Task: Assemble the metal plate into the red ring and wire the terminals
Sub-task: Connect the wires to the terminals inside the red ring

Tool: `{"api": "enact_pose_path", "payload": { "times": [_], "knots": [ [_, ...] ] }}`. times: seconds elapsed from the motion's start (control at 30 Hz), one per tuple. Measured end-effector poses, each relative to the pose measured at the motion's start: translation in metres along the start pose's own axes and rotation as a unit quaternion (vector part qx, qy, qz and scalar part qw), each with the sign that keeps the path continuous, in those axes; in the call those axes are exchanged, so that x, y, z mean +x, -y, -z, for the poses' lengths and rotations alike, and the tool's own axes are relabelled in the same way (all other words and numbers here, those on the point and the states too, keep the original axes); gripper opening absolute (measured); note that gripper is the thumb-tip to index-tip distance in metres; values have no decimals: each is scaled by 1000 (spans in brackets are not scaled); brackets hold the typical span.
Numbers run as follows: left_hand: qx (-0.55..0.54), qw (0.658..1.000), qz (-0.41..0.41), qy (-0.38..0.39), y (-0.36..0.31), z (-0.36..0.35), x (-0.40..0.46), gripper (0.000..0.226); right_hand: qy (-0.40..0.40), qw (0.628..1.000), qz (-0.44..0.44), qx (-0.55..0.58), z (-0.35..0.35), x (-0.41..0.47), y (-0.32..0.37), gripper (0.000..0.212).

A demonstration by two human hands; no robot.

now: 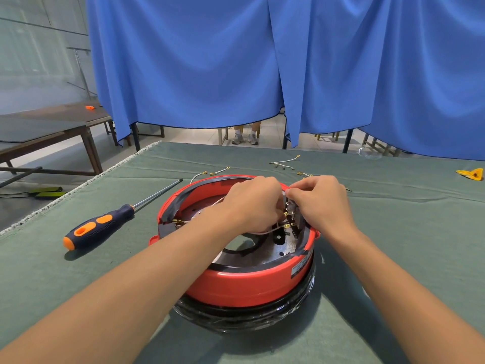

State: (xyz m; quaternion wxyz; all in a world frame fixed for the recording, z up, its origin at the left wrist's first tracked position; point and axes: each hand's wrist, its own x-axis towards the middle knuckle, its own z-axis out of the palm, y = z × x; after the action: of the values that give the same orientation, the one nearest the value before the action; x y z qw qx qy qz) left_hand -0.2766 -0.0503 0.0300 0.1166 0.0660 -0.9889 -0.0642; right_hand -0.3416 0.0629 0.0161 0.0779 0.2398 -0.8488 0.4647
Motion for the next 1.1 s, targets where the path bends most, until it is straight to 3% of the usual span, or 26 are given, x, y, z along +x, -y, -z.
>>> {"api": "enact_pose_path", "payload": {
  "times": [1.1],
  "knots": [
    [-43,998,15,48,0,8,-4,9,0,1000,5,-3,1,-1,1,14]
  ]
}}
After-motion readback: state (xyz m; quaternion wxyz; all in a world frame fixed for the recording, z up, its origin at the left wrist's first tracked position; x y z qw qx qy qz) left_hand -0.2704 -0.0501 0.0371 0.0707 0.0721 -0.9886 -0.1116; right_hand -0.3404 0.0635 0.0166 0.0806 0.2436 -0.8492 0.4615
